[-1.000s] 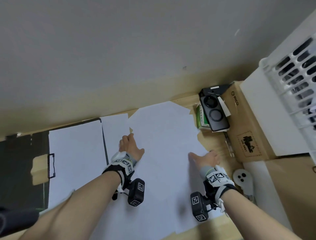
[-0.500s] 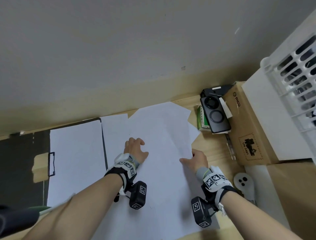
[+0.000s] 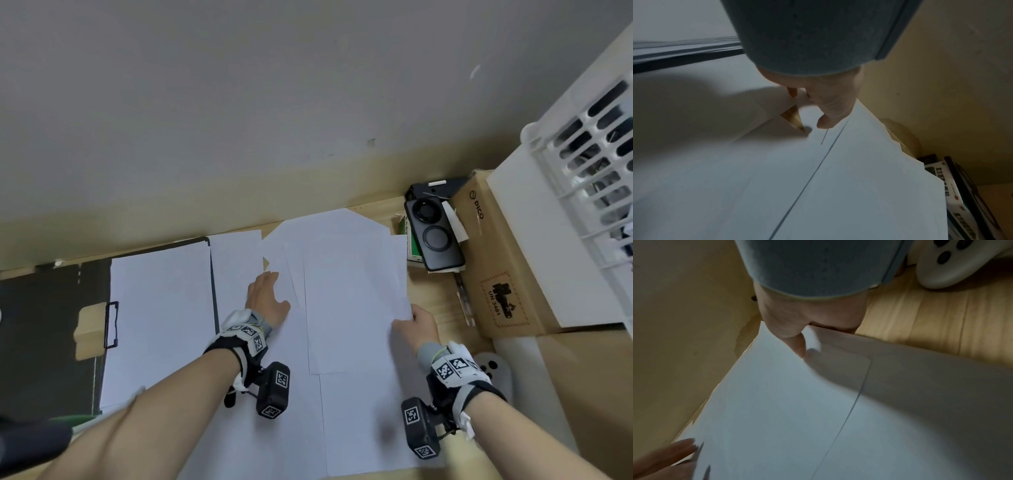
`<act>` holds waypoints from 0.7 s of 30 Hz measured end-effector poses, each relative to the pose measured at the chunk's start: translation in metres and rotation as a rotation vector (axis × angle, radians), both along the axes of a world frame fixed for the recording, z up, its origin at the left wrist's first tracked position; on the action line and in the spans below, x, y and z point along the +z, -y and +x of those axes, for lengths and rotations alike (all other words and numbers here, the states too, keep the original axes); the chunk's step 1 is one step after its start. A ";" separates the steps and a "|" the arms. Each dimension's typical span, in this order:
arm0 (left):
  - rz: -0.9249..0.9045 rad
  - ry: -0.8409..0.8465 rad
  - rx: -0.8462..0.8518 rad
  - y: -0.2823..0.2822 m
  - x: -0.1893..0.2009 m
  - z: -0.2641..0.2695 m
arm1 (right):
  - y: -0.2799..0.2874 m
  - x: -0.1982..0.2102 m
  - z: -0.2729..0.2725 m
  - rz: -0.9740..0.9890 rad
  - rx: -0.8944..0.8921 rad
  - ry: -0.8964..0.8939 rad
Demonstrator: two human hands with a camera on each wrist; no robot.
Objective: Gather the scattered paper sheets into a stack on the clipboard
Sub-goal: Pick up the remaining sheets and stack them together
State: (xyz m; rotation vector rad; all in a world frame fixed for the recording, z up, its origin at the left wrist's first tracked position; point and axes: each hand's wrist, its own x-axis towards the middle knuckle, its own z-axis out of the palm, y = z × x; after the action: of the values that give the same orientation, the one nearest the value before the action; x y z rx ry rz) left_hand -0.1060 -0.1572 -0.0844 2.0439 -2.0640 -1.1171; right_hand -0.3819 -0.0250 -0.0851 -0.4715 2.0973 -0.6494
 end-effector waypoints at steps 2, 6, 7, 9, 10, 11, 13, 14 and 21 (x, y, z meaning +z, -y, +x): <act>0.007 -0.081 -0.015 -0.005 0.004 -0.005 | 0.002 -0.002 0.006 -0.021 -0.027 0.044; 0.075 -0.131 -0.081 -0.010 0.010 -0.016 | 0.009 -0.003 0.015 -0.054 0.060 0.022; 0.102 -0.136 -0.086 -0.009 0.011 -0.017 | 0.011 -0.003 0.017 -0.067 0.068 0.014; 0.132 -0.161 -0.071 -0.004 0.014 -0.015 | 0.013 -0.001 0.017 -0.075 0.067 0.001; 0.139 -0.181 -0.055 -0.002 0.016 -0.014 | 0.014 0.001 0.017 -0.080 0.063 -0.004; 0.147 -0.202 -0.034 -0.001 0.018 -0.013 | 0.015 0.002 0.015 -0.100 0.067 -0.011; 0.170 -0.251 0.030 0.000 0.025 -0.012 | 0.017 0.010 0.013 -0.166 0.070 -0.008; 0.182 -0.290 0.080 -0.001 0.030 -0.012 | 0.017 0.017 0.012 -0.201 0.063 0.004; 0.282 -0.685 0.253 0.001 0.069 -0.031 | 0.039 0.067 0.010 -0.417 -0.011 0.019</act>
State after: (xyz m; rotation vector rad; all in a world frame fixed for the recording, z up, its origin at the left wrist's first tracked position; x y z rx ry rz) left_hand -0.1370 -0.1580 -0.0157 1.6060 -1.3435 -1.8000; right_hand -0.3722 -0.0637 -0.0178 -0.6804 1.9475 -1.1003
